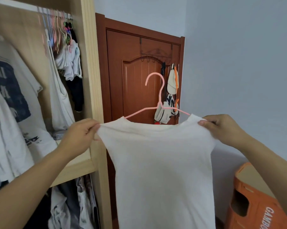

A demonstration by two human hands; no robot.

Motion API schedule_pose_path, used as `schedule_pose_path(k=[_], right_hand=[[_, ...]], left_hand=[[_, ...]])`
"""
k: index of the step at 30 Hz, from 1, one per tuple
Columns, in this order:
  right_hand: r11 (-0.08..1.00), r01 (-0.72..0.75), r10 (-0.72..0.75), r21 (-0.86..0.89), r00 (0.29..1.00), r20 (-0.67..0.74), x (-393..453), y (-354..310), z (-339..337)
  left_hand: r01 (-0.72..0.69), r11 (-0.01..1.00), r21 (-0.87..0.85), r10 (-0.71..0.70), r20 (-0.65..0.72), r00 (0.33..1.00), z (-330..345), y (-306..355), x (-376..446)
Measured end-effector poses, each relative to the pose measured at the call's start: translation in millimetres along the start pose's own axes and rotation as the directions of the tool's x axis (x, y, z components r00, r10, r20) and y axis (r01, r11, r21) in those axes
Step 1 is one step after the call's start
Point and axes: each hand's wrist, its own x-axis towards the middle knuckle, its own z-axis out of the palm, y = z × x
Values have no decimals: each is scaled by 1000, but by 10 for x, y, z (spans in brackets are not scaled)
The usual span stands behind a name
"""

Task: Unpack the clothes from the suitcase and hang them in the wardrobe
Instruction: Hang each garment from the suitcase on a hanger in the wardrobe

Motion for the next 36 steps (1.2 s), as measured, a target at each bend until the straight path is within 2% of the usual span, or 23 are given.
schedule_pose_path(k=[3,4,6,8,10,12,15,16,17,19,21,23,25,26,27,29,31,32,34,36], right_hand=[[999,-11,12,42,1000,-8,-22,45,-51],[999,-4,4,54,1000,-4,-6,6,-15],[997,27,-28,75,1000,10,30,-117,92],[994,67,-70,90,997,29,44,-230,190],[989,101,-106,110,994,36,43,-305,241],[982,144,-143,120,990,-14,9,-351,294],[935,276,-228,225,949,-217,-157,-398,440],[914,311,-252,261,938,-237,-208,-439,476],[904,329,-275,273,936,-220,-220,-479,485],[930,276,-260,243,961,-96,-96,-607,420],[976,197,-207,89,971,120,125,-804,312],[980,199,-194,18,922,334,302,-1077,314],[964,238,-267,122,845,462,410,-1380,426],[950,229,-306,212,820,484,432,-1561,483],[928,207,-340,309,809,480,467,-1754,544],[895,148,-343,421,831,438,593,-2163,695],[915,191,-314,356,891,327,827,-2614,884],[931,208,-293,300,916,273,963,-2847,981],[949,183,-239,256,949,207,1235,-3325,1188],[963,198,-229,185,959,167,1483,-3814,1380]], left_hand=[[92,990,109,-88,-42,995,-122,-111,-39],[97,992,84,-94,-43,995,-142,-11,-13],[22,999,36,-22,-8,1000,-150,343,105],[-121,985,120,110,91,990,-116,677,257],[-171,979,114,147,191,971,-67,810,361],[-149,988,49,136,197,971,-24,736,413],[-130,985,109,119,105,987,-25,580,443],[-93,991,99,88,59,994,-46,530,444],[-69,996,61,69,11,998,-73,478,455],[-96,995,-9,95,-48,994,-153,395,471],[-163,986,-46,160,-64,985,-277,279,527],[-166,984,-61,160,-92,983,-435,93,631],[-106,993,-55,97,-146,985,-606,-160,730],[-82,995,-56,71,-172,982,-693,-290,769],[-69,996,-57,57,-192,980,-784,-425,818],[-44,998,-37,36,-195,980,-1027,-671,958],[-20,998,62,31,-185,982,-1366,-920,1204],[-12,983,181,46,-186,982,-1586,-1057,1351],[69,901,427,12,-184,983,-2072,-1404,1577],[176,789,589,-99,-161,982,-2524,-1882,1628]])
